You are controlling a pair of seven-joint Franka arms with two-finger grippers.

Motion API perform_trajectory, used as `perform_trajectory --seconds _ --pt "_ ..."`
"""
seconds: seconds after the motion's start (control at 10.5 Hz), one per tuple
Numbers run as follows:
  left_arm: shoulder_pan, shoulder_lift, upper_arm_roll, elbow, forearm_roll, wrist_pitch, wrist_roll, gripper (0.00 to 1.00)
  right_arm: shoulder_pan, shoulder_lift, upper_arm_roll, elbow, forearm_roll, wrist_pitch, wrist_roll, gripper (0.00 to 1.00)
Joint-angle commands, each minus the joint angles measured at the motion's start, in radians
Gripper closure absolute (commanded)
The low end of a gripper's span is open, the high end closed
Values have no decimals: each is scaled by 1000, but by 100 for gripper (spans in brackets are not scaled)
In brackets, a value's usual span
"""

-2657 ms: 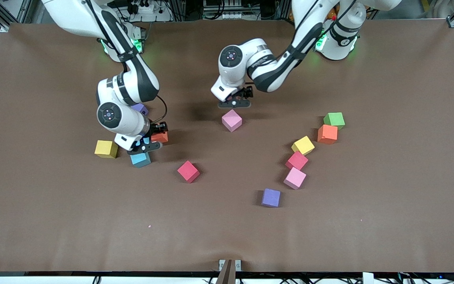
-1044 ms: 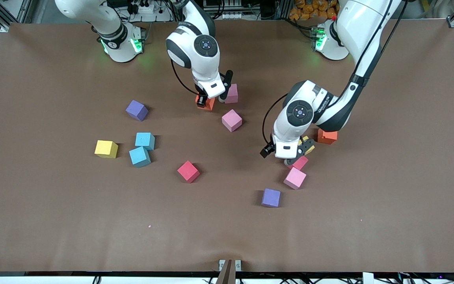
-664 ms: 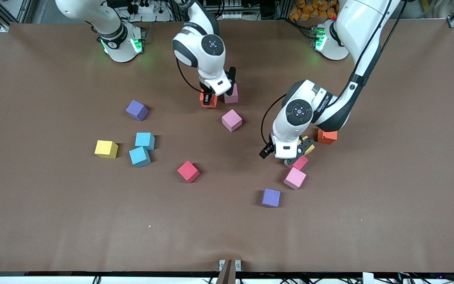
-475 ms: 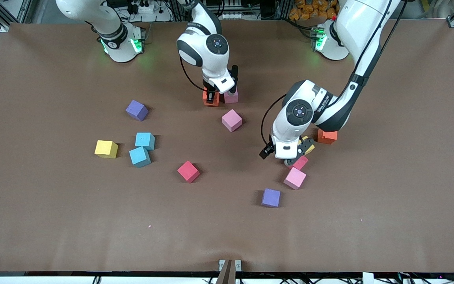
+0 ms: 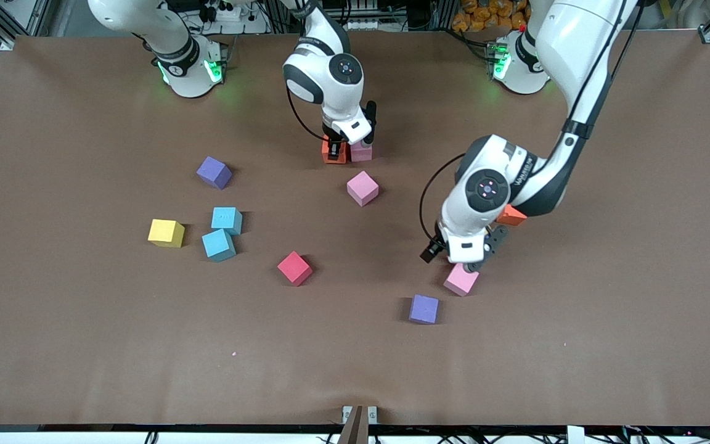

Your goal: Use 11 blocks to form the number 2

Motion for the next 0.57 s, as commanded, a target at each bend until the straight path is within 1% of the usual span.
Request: perform_trajectory --seconds 0.0,0.28,0.47 --pt "34 33 1 46 -14 -25 26 0 24 23 -2 23 5 1 60 71" --pt "64 51 2 86 -14 -25 153 0 31 46 -2 49 20 0 68 72" --pt "77 42 16 106 -20 -25 162 0 40 58 -1 58 28 0 68 72"
